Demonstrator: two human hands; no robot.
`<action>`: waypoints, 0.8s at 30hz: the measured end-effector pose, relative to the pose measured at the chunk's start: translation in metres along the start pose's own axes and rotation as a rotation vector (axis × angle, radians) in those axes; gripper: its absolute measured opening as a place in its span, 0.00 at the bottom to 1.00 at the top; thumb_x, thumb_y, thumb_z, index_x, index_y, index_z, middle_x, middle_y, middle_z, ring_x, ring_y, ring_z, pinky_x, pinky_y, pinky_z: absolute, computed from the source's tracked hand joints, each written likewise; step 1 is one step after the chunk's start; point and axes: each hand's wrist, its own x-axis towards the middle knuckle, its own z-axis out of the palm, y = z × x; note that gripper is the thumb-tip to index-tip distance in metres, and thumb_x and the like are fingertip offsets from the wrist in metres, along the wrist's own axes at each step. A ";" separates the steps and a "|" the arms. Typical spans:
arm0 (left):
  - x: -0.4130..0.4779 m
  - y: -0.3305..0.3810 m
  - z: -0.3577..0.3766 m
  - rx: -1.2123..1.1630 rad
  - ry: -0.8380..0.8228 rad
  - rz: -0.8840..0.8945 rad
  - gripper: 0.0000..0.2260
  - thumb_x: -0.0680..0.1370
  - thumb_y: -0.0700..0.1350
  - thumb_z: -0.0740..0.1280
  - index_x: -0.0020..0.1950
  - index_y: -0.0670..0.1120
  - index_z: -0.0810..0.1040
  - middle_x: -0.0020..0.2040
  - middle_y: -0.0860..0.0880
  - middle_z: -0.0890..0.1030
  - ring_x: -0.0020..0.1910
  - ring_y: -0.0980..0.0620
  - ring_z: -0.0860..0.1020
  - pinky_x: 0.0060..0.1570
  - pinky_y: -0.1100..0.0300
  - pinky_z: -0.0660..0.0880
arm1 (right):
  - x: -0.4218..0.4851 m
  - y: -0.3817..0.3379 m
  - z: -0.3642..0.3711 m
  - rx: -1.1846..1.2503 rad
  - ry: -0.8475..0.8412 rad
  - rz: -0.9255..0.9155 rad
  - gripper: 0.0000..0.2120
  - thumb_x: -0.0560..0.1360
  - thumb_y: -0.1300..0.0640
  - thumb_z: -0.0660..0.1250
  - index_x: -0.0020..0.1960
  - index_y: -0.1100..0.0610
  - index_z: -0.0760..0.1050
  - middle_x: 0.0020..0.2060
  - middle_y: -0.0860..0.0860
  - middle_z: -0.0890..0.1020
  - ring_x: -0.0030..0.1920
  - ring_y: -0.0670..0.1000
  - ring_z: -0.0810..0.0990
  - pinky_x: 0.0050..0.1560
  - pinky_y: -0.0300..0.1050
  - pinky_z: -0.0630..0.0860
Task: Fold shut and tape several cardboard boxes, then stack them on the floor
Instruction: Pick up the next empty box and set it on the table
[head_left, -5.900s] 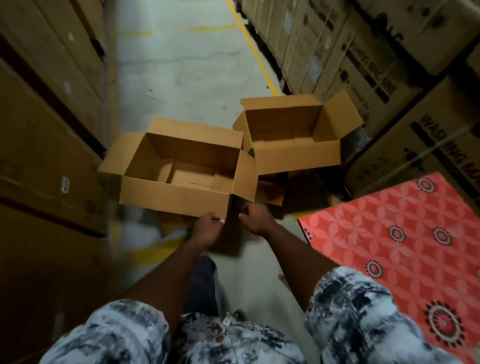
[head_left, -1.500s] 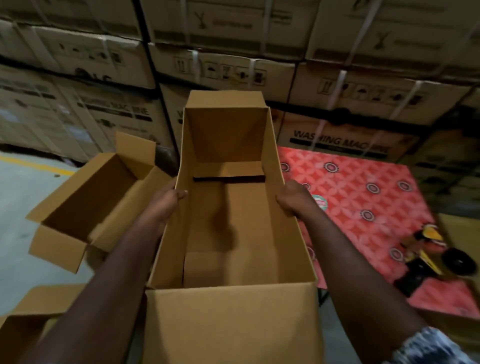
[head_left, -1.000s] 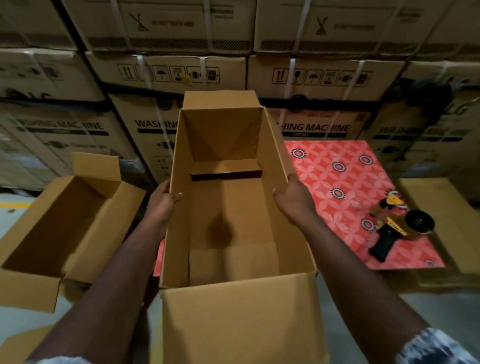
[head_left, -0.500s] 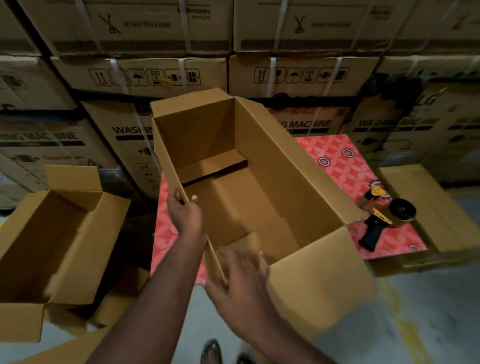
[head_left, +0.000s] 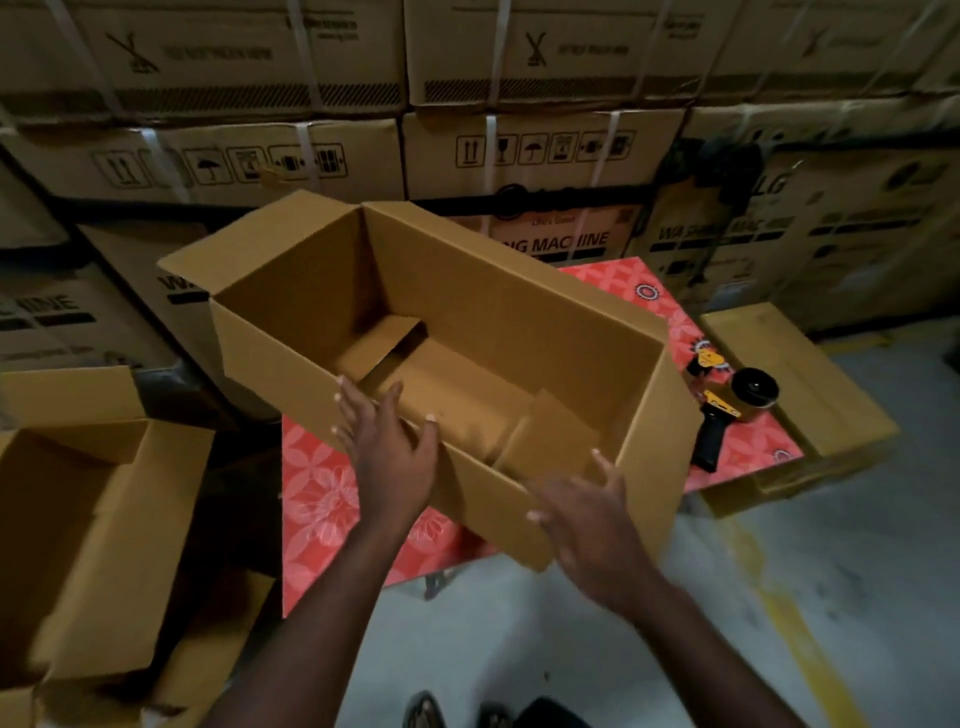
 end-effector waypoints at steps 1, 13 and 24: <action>0.000 0.000 -0.001 0.071 -0.012 0.054 0.23 0.82 0.57 0.63 0.76 0.52 0.68 0.83 0.46 0.38 0.81 0.45 0.36 0.77 0.39 0.38 | 0.002 0.011 -0.006 -0.007 -0.001 0.017 0.13 0.77 0.53 0.65 0.61 0.43 0.75 0.51 0.43 0.85 0.51 0.50 0.82 0.74 0.62 0.54; -0.003 0.045 0.033 0.445 -0.135 0.335 0.16 0.81 0.57 0.62 0.68 0.59 0.73 0.65 0.53 0.75 0.74 0.47 0.62 0.71 0.24 0.45 | 0.055 0.144 -0.057 -0.067 0.003 0.264 0.09 0.78 0.58 0.70 0.55 0.45 0.82 0.75 0.47 0.71 0.79 0.54 0.60 0.75 0.67 0.43; -0.031 0.121 0.110 0.304 -0.082 0.156 0.18 0.82 0.53 0.64 0.72 0.60 0.72 0.68 0.55 0.74 0.75 0.47 0.62 0.73 0.28 0.37 | 0.105 0.252 -0.119 0.167 -0.167 0.091 0.15 0.76 0.59 0.74 0.55 0.40 0.79 0.75 0.45 0.69 0.80 0.51 0.57 0.76 0.57 0.50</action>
